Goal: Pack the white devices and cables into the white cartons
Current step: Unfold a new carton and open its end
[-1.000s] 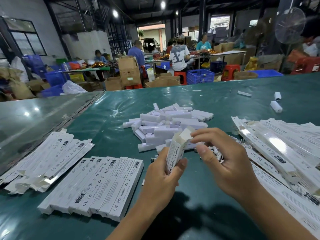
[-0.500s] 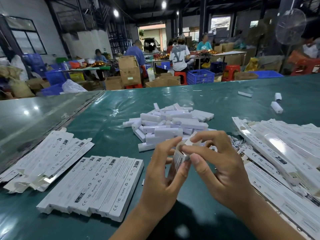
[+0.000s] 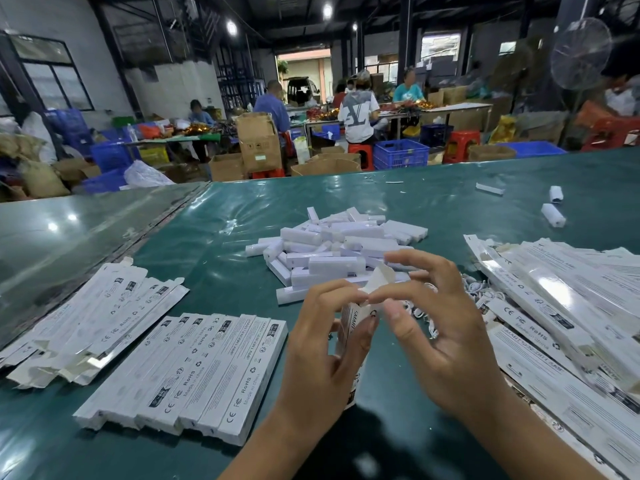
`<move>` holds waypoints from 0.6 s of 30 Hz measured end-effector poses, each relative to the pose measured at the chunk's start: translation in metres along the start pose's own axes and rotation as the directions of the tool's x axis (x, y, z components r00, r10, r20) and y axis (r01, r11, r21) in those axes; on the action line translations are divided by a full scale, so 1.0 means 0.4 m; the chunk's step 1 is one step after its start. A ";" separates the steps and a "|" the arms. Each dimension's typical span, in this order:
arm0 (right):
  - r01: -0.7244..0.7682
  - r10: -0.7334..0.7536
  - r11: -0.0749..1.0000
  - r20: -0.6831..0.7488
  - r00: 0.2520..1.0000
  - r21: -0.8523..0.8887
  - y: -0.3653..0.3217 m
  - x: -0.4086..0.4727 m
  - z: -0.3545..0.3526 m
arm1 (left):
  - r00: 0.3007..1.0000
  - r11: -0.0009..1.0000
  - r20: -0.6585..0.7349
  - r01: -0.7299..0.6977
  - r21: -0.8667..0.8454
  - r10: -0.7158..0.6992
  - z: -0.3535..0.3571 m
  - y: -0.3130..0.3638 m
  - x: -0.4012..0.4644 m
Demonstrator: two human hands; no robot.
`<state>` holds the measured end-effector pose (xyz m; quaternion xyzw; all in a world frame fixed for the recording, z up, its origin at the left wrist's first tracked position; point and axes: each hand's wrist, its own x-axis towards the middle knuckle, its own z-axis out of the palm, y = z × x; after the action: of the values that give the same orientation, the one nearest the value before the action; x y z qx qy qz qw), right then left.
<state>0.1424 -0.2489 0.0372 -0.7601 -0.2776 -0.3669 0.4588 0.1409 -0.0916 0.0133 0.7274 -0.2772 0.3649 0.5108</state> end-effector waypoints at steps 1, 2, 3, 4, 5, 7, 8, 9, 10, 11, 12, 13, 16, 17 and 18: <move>-0.072 0.078 0.992 -0.054 0.995 0.108 0.001 0.003 -0.003 | 1.000 1.000 -0.004 0.000 0.008 0.000 0.002 0.000 0.000; -0.162 0.185 0.962 -0.089 0.979 0.220 0.001 0.007 -0.006 | 1.000 1.000 -0.007 0.001 0.010 -0.001 0.003 0.000 0.000; -0.251 0.290 0.915 -0.083 0.954 0.315 -0.001 0.013 -0.010 | 1.000 1.000 -0.008 0.001 0.008 -0.001 0.005 0.000 0.000; -0.316 0.356 0.871 -0.040 0.933 0.375 0.000 0.017 -0.013 | 1.000 1.000 -0.009 0.000 0.005 0.000 0.005 0.001 -0.001; -0.345 0.364 0.853 0.028 0.931 0.392 -0.002 0.019 -0.013 | 1.000 1.000 -0.012 0.001 0.002 -0.001 0.005 0.002 -0.001; -0.307 0.280 0.894 0.127 0.952 0.326 -0.010 0.015 -0.008 | 0.999 0.999 -0.025 0.040 -0.008 -0.040 0.002 0.005 0.002; -0.262 0.234 0.925 0.132 0.963 0.277 -0.015 0.011 -0.006 | 0.995 0.996 -0.042 0.089 -0.022 -0.090 0.003 0.008 0.002; -0.217 0.194 0.946 0.116 0.974 0.241 -0.020 0.009 -0.004 | 0.986 0.987 -0.061 0.151 -0.050 -0.154 0.003 0.013 0.002; -0.176 0.161 0.962 0.088 0.983 0.209 -0.023 0.007 -0.002 | 0.977 0.977 -0.069 0.199 -0.073 -0.204 0.004 0.018 0.001; -0.145 0.137 0.973 0.056 0.989 0.179 -0.026 0.004 -0.001 | 0.973 0.974 -0.069 0.213 -0.072 -0.218 0.005 0.023 -0.002; -0.130 0.127 0.980 0.025 0.992 0.153 -0.028 0.002 0.000 | 0.978 0.980 -0.067 0.195 -0.032 -0.197 0.007 0.026 -0.005; -0.132 0.133 0.981 0.001 0.991 0.141 -0.031 0.000 -0.001 | 0.984 0.986 -0.062 0.167 0.022 -0.166 0.009 0.029 -0.008; -0.128 0.132 0.986 -0.035 0.991 0.106 -0.036 0.000 -0.006 | 0.993 0.989 -0.062 0.107 0.104 -0.101 0.014 0.031 -0.014; -0.116 0.120 0.990 -0.046 0.992 0.086 -0.037 0.000 -0.008 | 0.995 0.990 -0.060 0.082 0.113 -0.075 0.014 0.030 -0.014; -0.103 0.107 0.993 -0.063 0.992 0.063 -0.038 0.000 -0.009 | 0.997 0.991 -0.056 0.050 0.126 -0.044 0.015 0.031 -0.014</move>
<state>0.1299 -0.2456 0.0459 -0.7472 -0.2326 -0.3586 0.5089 0.1293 -0.1011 0.0142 0.7549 -0.2223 0.3891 0.4789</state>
